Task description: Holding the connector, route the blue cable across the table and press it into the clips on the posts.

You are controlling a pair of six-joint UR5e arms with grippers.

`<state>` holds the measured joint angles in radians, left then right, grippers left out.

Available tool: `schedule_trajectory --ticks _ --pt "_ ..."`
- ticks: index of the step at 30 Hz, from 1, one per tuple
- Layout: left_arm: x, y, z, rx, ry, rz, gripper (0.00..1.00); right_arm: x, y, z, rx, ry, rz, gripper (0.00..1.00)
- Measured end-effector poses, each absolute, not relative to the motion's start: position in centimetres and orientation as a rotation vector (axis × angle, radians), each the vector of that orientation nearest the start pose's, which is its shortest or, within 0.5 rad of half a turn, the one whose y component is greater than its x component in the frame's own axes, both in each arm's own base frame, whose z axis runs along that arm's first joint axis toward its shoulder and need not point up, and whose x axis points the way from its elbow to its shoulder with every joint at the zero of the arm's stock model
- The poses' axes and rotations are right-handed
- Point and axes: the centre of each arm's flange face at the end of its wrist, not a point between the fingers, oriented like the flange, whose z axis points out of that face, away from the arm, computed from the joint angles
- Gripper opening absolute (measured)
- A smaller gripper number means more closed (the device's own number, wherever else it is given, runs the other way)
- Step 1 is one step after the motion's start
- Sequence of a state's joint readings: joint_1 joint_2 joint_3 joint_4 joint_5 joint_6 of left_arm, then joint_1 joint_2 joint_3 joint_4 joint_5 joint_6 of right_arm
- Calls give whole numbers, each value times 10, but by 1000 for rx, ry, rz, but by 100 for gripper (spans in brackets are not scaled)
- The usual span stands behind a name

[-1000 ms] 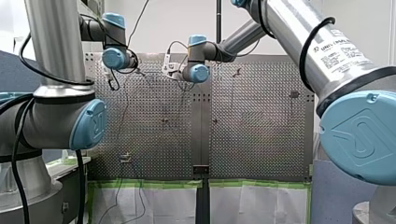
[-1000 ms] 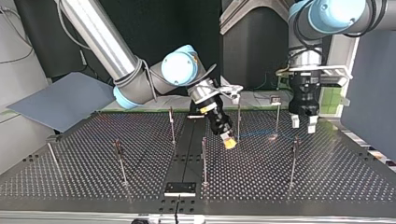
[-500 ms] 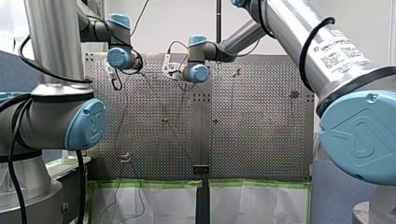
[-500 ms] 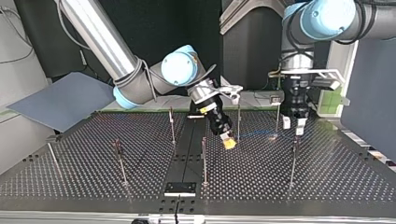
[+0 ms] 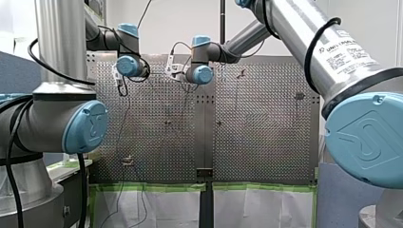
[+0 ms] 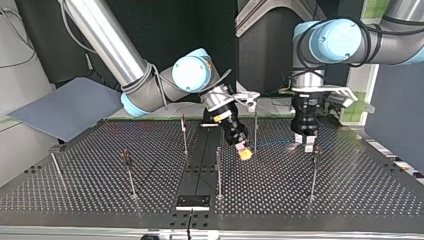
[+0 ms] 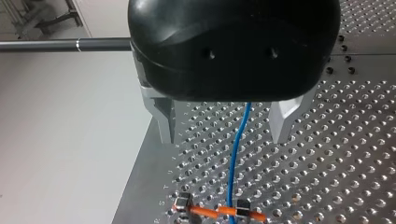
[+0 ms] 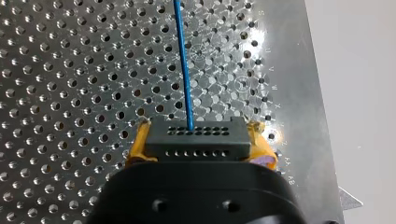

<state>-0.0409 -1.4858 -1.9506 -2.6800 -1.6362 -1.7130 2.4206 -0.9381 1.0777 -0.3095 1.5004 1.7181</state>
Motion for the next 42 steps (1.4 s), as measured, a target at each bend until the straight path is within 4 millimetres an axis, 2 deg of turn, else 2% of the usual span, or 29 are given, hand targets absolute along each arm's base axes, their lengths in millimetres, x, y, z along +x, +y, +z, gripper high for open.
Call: schedule_trajectory --ticks 17,24,30,31,32,33,35,36,37,38,39,40,42 --pt "487 -154 388 -106 1401 -48 98 660 -392 369 -2146 887 -2661 0" --pt "505 -157 372 -91 1430 -30 98 660 -391 369 -2144 887 -2660 0" --pt "509 -156 366 -97 1441 -15 98 660 -391 369 -2144 887 -2660 0" --pt "509 -156 366 -99 1441 -14 89 660 -391 369 -2144 886 -2659 0" --pt "509 -155 366 -101 1441 -12 70 660 -391 369 -2144 886 -2659 0" --pt "509 -155 365 -105 1441 -9 70 660 -391 369 -2144 886 -2659 0" --pt "509 -154 365 -113 1440 -3 45 661 -390 369 -2144 885 -2658 0" --pt "509 -154 365 -118 1440 0 23 661 -390 369 -2145 885 -2657 0" --pt "509 -154 365 -121 1439 2 23 661 -390 369 -2145 885 -2656 0" --pt "509 -153 365 -124 1439 3 12 661 -390 369 -2146 885 -2655 0" --pt "509 -153 365 -126 1438 3 12 661 -390 369 -2146 885 -2655 0" --pt "509 -153 366 -127 1438 3 0 661 -390 369 -2146 886 -2654 0" --pt "509 -153 366 -129 1438 3 0 661 -390 369 -2146 887 -2654 0"
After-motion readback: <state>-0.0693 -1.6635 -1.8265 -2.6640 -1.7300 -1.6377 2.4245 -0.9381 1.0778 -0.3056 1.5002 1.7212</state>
